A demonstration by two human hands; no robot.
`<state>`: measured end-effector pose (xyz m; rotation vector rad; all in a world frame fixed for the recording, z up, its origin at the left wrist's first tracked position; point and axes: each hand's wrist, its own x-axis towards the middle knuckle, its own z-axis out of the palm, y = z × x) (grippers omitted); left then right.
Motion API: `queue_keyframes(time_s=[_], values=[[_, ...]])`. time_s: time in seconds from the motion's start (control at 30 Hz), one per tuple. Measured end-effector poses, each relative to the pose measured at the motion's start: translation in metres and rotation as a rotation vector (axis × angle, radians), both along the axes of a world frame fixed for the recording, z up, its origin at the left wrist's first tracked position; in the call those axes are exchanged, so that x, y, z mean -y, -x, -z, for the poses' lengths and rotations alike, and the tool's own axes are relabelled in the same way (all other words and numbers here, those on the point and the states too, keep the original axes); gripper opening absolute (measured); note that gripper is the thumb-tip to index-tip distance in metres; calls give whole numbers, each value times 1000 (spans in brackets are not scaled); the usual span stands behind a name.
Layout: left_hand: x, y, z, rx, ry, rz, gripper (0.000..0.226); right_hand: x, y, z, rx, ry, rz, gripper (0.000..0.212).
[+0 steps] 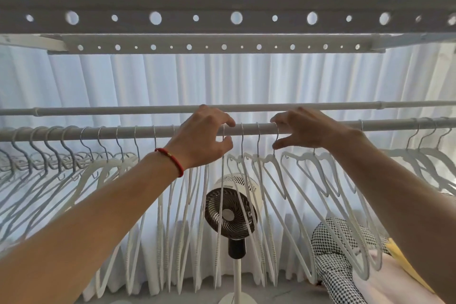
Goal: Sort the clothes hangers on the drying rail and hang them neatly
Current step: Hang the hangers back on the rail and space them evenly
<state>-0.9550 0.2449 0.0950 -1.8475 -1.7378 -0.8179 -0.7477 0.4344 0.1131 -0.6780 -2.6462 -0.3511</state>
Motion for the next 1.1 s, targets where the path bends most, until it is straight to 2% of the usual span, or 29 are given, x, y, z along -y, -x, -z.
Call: queue_keyframes(time_s=[0.1, 0.13, 0.3, 0.4, 0.5, 0.67, 0.77, 0.93, 1.1], values=[[-9, -6, -2, -31, -11, 26, 33, -1, -19, -3, -68, 55, 17, 67], [-12, -8, -3, -36, -8, 30, 33, -1, -28, -6, -109, 59, 41, 69], [-39, -26, -5, -106, 6, 72, 38, -13, -80, -5, -249, 93, 149, 46], [-58, -45, -7, -156, 27, 69, 43, -21, -95, 2, -239, 92, 134, 46], [-77, -67, -5, -181, 53, 46, 48, -33, -101, 5, -163, 75, 71, 56], [-105, -99, -9, -172, 162, -82, 65, -62, -99, 9, -120, -5, -106, 39], [-111, -108, -14, -155, 253, -194, 73, -70, -97, 9, -136, -76, -150, 43], [-103, -111, -20, -105, 307, -295, 68, -64, -81, 3, -99, -52, -237, 41], [-91, -99, -25, 72, 311, -253, 49, -52, -60, 6, -124, -103, -253, 34]])
